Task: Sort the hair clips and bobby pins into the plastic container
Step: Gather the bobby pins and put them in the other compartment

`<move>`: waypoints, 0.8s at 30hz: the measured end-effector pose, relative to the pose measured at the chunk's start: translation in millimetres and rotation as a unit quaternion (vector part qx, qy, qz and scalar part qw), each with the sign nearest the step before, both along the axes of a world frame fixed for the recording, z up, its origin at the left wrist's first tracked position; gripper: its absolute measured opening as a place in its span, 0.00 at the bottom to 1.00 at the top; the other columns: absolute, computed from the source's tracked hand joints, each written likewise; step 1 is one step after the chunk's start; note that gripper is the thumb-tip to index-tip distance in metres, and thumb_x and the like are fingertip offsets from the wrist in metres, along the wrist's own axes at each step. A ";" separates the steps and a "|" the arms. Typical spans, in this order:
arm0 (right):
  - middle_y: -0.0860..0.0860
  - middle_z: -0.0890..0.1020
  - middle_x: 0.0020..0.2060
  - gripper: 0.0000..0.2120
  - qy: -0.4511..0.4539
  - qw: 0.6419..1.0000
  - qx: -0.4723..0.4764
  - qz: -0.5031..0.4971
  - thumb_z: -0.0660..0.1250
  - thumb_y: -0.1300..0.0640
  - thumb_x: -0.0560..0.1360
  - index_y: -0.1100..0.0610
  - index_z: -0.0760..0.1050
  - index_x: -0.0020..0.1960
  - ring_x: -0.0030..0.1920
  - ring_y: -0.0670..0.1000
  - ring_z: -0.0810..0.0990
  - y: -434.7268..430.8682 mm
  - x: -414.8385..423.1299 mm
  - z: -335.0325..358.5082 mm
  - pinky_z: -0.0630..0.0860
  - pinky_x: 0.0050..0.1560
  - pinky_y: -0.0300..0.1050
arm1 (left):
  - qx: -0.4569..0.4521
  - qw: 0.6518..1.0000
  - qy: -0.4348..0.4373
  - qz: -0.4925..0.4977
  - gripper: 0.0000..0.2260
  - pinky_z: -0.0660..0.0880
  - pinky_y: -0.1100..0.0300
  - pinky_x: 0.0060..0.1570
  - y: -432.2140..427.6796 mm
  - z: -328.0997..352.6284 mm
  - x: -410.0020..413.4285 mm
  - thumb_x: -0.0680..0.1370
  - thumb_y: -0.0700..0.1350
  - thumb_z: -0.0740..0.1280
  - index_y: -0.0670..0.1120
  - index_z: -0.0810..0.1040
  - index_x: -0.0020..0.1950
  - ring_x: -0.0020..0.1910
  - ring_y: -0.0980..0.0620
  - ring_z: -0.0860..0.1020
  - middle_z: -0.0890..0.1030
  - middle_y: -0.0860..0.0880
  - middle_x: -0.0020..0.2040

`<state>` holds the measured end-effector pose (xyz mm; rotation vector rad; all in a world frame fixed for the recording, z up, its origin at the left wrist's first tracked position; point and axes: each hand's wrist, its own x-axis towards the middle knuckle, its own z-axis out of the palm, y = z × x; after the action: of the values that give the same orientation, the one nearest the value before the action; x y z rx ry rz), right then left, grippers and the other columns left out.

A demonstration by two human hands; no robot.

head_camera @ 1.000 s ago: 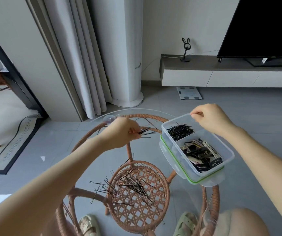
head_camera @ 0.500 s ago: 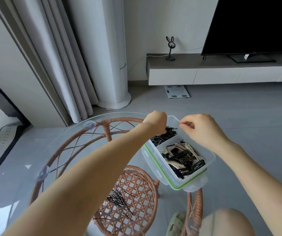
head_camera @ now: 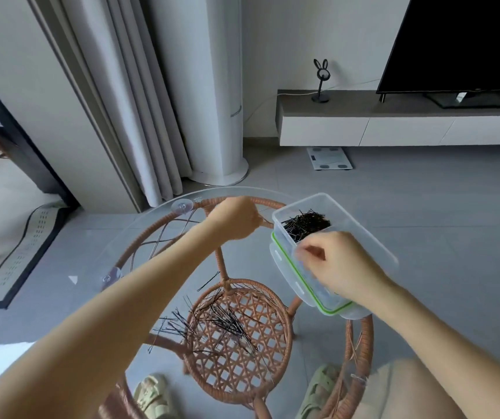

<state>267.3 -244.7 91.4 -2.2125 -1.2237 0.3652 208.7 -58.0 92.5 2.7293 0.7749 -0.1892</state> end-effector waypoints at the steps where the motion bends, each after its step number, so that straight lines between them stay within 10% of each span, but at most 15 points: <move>1: 0.48 0.81 0.35 0.08 0.036 0.998 -0.046 0.015 0.65 0.53 0.74 0.56 0.78 0.48 0.30 0.46 0.77 -1.6 -16.1 -9.3 0.75 0.34 0.42 | 0.020 0.999 0.036 0.012 0.16 0.77 0.52 0.53 1.8 -4.7 -20.8 0.80 0.48 0.57 0.39 0.77 0.59 0.50 0.45 0.79 0.81 0.40 0.56; 4: 0.48 0.79 0.41 0.18 0.078 0.980 -0.181 0.037 0.66 0.48 0.73 0.56 0.71 0.58 0.41 0.50 0.78 -7.3 -57.1 -43.7 0.69 0.34 0.34 | 0.033 0.990 0.122 0.066 0.17 0.76 0.54 0.55 3.8 -30.8 -96.2 0.80 0.50 0.56 0.42 0.71 0.65 0.56 0.45 0.78 0.78 0.43 0.61; 9: 0.53 0.77 0.56 0.26 0.060 0.975 -0.211 -0.020 0.71 0.48 0.68 0.58 0.66 0.60 0.58 0.55 0.76 4.2 -94.3 -74.0 0.73 0.60 0.48 | 0.011 0.975 0.153 0.160 0.23 0.74 0.50 0.60 -5.3 -74.0 -184.1 0.77 0.55 0.61 0.45 0.65 0.68 0.61 0.42 0.72 0.70 0.40 0.63; 16: 0.55 0.80 0.54 0.18 0.065 0.983 -0.169 -0.036 0.69 0.58 0.72 0.62 0.69 0.59 0.52 0.53 0.80 51.2 -129.4 -82.2 0.65 0.30 0.30 | -0.047 0.980 0.009 0.194 0.14 0.74 0.59 0.48 -34.0 -88.7 -180.1 0.74 0.35 0.59 0.42 0.71 0.59 0.49 0.48 0.73 0.73 0.43 0.56; 20: 0.55 0.82 0.49 0.21 0.164 0.976 -0.144 -0.023 0.65 0.59 0.74 0.60 0.67 0.66 0.37 0.47 0.82 63.1 -128.7 -79.2 0.72 0.30 0.29 | -0.091 0.970 -0.068 0.213 0.17 0.74 0.59 0.52 -38.3 -83.6 -174.5 0.72 0.32 0.56 0.41 0.75 0.59 0.53 0.46 0.76 0.76 0.43 0.56; 24: 0.54 0.81 0.52 0.10 0.038 0.990 -0.108 -0.085 0.59 0.57 0.77 0.59 0.74 0.55 0.45 0.51 0.78 84.6 -90.5 -72.9 0.75 0.42 0.41 | -0.076 0.966 -0.121 0.213 0.18 0.74 0.58 0.57 -36.9 -79.3 -189.0 0.75 0.45 0.64 0.47 0.71 0.65 0.58 0.49 0.74 0.72 0.46 0.62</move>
<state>176.8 -160.0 18.4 -2.4425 -0.9850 0.5287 19.7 -94.9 13.2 2.3164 1.1900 0.1695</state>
